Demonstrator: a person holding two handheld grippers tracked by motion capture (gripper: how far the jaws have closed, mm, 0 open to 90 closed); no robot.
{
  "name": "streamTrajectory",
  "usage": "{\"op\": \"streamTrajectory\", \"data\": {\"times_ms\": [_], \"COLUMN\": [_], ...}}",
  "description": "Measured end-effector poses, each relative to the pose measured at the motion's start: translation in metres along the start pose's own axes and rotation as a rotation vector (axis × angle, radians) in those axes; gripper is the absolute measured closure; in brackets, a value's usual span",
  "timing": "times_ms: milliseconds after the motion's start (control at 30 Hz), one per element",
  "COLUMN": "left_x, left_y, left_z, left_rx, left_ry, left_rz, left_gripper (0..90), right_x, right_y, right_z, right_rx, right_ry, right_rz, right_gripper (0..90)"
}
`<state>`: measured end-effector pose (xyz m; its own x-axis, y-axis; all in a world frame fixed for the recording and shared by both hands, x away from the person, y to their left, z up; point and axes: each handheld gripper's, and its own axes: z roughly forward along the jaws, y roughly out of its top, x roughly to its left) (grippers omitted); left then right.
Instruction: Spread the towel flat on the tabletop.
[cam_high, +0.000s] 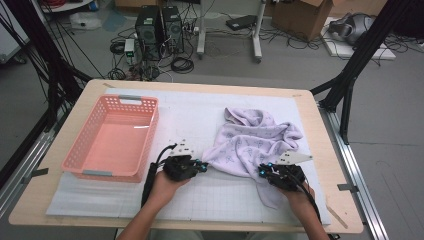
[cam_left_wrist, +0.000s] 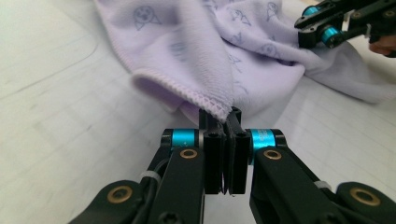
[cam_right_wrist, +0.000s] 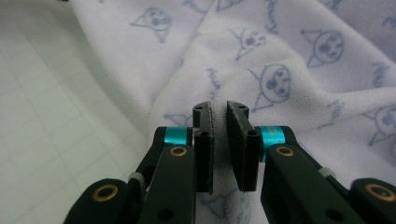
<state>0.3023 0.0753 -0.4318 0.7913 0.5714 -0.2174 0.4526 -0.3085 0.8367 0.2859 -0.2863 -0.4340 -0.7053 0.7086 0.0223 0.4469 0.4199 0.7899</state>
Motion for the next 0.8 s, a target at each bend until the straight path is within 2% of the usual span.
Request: {"op": "streamTrajectory", "data": {"times_ms": [100, 233, 300, 367, 433, 467, 500, 533, 567, 600, 633, 700, 767, 800], "left_x": [0.000, -0.005, -0.010, -0.015, -0.019, -0.019, -0.018, -0.017, -0.016, -0.014, -0.013, -0.010, -0.005, -0.002], "left_y": [-0.008, -0.012, -0.014, -0.018, -0.021, -0.023, -0.023, -0.023, -0.022, -0.021, -0.019, -0.013, -0.008, -0.005], "left_z": [-0.017, -0.035, -0.041, -0.044, -0.039, -0.036, -0.033, -0.031, -0.028, -0.026, -0.025, -0.024, -0.018, -0.013], "left_rx": [-0.013, -0.024, -0.021, -0.013, 0.008, 0.009, 0.005, -0.001, -0.017, -0.040, -0.057, -0.095, -0.095, -0.084], "left_ry": [-0.002, -0.019, -0.040, -0.079, -0.078, -0.076, -0.074, -0.070, -0.053, -0.035, -0.029, 0.024, 0.041, 0.049], "left_rz": [-0.003, 0.008, 0.020, 0.019, 0.028, 0.026, 0.018, 0.012, -0.003, -0.031, -0.038, -0.034, -0.037, -0.038], "left_gripper": [87.8, 87.8, 87.8, 87.7, 87.5, 87.0, 85.8, 81.9, 72.6, 59.3, 54.3, 45.6, 44.2, 44.1], "right_x": [0.001, 0.005, 0.009, 0.012, 0.013, 0.011, 0.007, 0.002, -0.001, -0.004, -0.007, -0.009, -0.011, -0.012], "right_y": [0.003, 0.006, 0.005, 0.002, -0.006, -0.011, -0.016, -0.021, -0.024, -0.026, -0.028, -0.027, -0.024, -0.022], "right_z": [-0.006, -0.013, -0.018, -0.025, -0.035, -0.038, -0.041, -0.045, -0.047, -0.051, -0.055, -0.059, -0.060, -0.061], "right_rx": [-0.035, -0.038, -0.022, -0.006, 0.022, 0.047, 0.071, 0.071, 0.062, 0.052, 0.032, 0.004, -0.040, -0.062], "right_ry": [0.020, 0.034, 0.045, 0.046, 0.024, -0.021, -0.046, -0.046, -0.051, -0.058, -0.064, -0.079, -0.093, -0.096], "right_rz": [0.013, 0.015, 0.018, -0.003, -0.004, -0.009, 0.005, 0.038, 0.050, 0.067, 0.074, 0.085, 0.112, 0.127], "right_gripper": [80.9, 81.7, 83.4, 84.1, 86.3, 86.2, 86.1, 86.0, 85.8, 85.4, 84.6, 78.8, 67.4, 65.0]}}
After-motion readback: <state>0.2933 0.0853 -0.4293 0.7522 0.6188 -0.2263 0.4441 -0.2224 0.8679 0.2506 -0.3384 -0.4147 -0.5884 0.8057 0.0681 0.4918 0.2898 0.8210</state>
